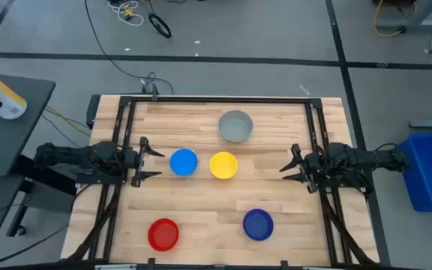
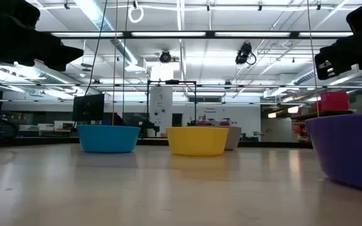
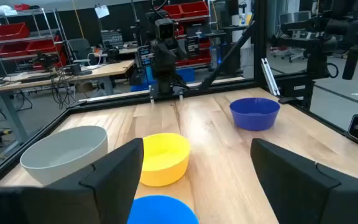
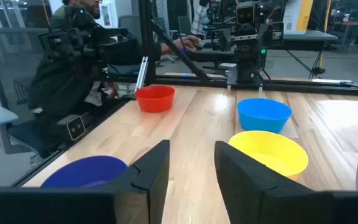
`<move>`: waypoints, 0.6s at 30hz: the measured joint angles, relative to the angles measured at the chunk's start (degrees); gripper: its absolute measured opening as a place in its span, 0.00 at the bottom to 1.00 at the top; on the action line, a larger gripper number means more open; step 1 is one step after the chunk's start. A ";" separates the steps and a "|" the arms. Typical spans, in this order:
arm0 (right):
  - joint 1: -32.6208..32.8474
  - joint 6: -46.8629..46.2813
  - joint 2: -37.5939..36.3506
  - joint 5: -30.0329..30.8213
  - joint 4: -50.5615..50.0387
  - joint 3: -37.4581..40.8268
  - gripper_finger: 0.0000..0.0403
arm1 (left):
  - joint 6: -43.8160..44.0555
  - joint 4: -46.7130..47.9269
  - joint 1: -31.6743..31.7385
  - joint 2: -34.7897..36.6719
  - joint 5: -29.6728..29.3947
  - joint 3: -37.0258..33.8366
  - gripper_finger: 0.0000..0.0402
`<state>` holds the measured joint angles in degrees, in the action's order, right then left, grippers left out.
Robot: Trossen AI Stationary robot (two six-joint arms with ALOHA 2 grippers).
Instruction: Nest bowls inside each other
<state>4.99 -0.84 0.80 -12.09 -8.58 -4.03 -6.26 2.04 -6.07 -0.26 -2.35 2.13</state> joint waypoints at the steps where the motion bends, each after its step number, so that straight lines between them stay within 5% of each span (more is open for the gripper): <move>1: 0.00 0.00 0.00 0.01 -0.02 0.02 0.33 | -0.01 -0.01 0.00 0.01 0.00 0.00 0.76; 18: 0.00 0.01 0.02 0.00 -0.01 0.01 0.27 | -0.02 0.00 -0.02 -0.01 0.00 0.00 0.76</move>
<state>5.00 -0.83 0.82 -12.09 -8.59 -4.02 -6.28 2.04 -6.09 -0.27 -2.35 2.13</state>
